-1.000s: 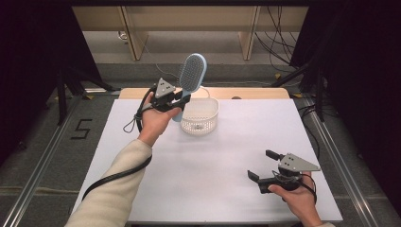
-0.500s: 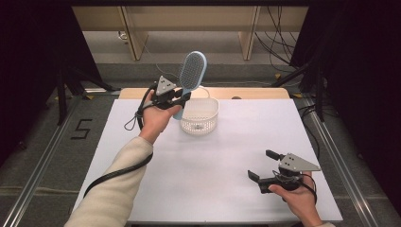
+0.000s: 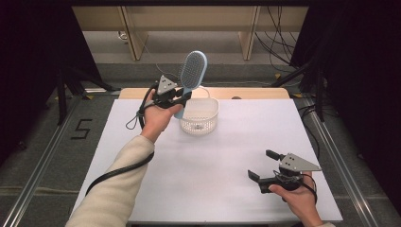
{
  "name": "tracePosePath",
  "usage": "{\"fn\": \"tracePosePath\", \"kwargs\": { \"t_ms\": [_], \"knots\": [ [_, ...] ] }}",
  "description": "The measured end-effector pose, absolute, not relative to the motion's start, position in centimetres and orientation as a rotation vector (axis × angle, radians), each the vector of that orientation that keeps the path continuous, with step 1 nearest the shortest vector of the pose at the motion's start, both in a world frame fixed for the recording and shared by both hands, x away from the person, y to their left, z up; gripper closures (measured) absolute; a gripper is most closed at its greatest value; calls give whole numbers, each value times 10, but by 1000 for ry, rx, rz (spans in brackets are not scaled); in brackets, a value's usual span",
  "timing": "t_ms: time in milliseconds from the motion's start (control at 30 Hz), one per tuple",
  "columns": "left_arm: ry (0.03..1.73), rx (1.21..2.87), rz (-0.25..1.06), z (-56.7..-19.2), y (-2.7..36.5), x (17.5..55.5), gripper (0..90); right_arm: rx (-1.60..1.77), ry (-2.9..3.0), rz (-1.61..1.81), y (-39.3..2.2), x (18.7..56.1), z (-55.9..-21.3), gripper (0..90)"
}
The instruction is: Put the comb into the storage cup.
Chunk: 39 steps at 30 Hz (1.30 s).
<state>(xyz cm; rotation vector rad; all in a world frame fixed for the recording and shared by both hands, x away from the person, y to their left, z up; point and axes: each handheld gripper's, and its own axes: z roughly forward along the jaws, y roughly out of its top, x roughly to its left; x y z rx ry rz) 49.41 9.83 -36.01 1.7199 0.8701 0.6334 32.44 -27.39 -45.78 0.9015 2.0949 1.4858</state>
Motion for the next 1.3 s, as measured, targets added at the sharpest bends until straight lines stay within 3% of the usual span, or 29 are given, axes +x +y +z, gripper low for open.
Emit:
{"fn": "tracePosePath", "kwargs": {
  "t_ms": [1300],
  "knots": [
    [890,1712,637,-366,92,513,698,919,2086,1503,-276,324,-458,3]
  ]
}}
